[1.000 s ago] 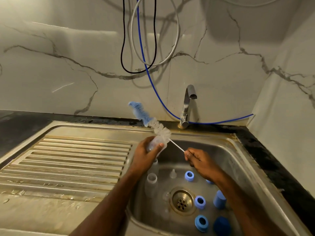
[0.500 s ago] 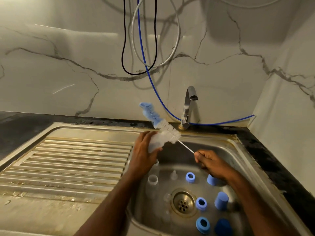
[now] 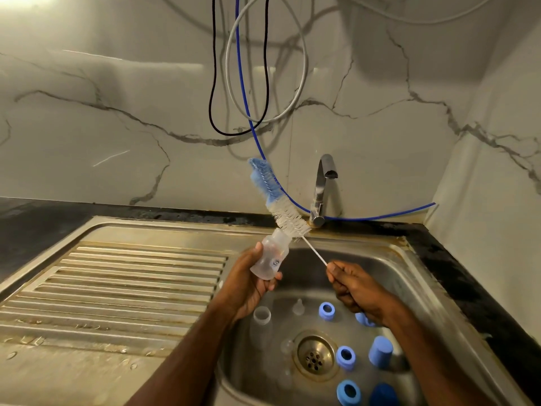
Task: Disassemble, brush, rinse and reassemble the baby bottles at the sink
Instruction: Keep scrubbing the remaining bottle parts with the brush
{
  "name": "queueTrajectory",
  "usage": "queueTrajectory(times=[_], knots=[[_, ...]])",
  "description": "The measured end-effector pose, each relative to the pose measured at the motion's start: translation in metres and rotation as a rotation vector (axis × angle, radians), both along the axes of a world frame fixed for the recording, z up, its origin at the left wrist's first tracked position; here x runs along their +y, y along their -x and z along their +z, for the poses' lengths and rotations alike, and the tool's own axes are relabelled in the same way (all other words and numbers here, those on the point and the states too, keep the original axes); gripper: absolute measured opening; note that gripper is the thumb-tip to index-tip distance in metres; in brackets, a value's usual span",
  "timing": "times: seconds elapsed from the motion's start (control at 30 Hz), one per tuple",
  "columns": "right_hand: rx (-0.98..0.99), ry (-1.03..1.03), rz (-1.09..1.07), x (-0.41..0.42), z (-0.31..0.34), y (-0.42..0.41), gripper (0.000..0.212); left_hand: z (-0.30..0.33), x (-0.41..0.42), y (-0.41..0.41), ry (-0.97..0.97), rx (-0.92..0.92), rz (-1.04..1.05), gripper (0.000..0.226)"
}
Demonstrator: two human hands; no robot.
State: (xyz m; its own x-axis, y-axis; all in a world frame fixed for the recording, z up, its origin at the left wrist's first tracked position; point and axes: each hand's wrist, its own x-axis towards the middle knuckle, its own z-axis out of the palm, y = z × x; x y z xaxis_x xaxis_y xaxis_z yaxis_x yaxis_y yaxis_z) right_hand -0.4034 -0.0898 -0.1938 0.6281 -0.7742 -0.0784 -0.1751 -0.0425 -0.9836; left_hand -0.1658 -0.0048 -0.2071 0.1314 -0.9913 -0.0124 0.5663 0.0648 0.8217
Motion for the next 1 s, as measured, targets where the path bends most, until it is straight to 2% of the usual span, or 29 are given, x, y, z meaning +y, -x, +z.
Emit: queueTrajectory(times=[0.1,0.17,0.2,0.27,0.33,0.4,0.5,0.57,0.77,0.9,1.0], knots=[[0.018,0.073,-0.009,-0.002,-0.004,0.003,0.042,0.005,0.002,0.002,-0.049,0.271,-0.075,0.054],[0.075,0.242,-0.023,-0.006,-0.011,0.005,0.04,0.006,0.003,-0.004,-0.063,0.411,-0.098,0.062],[0.118,0.355,-0.035,-0.006,-0.014,0.004,0.038,0.006,0.003,-0.006,-0.087,0.404,-0.092,0.063],[0.183,0.558,-0.059,-0.005,-0.018,-0.003,0.034,0.003,0.002,-0.003,-0.157,0.279,-0.059,0.063],[0.199,0.693,-0.093,-0.001,-0.016,-0.012,0.031,0.002,0.001,0.006,-0.21,0.17,-0.028,0.059],[0.203,0.774,-0.107,0.0,-0.014,-0.017,0.031,0.003,0.0,0.008,-0.215,0.169,-0.007,0.057],[0.25,0.725,-0.122,-0.01,-0.018,-0.003,0.03,0.006,-0.001,-0.004,-0.133,0.272,0.032,0.061],[0.271,0.674,-0.122,-0.015,-0.021,0.005,0.031,0.004,-0.001,-0.007,-0.118,0.251,0.044,0.06],[0.303,0.599,0.078,0.0,-0.014,-0.011,0.036,0.007,0.002,-0.001,-0.107,0.258,0.069,0.052],[0.236,0.634,-0.162,-0.009,-0.016,-0.006,0.033,0.0,-0.001,0.002,-0.166,0.168,0.084,0.05],[0.294,0.638,-0.001,0.001,-0.013,-0.015,0.033,0.0,-0.004,0.008,-0.156,0.19,0.137,0.047]])
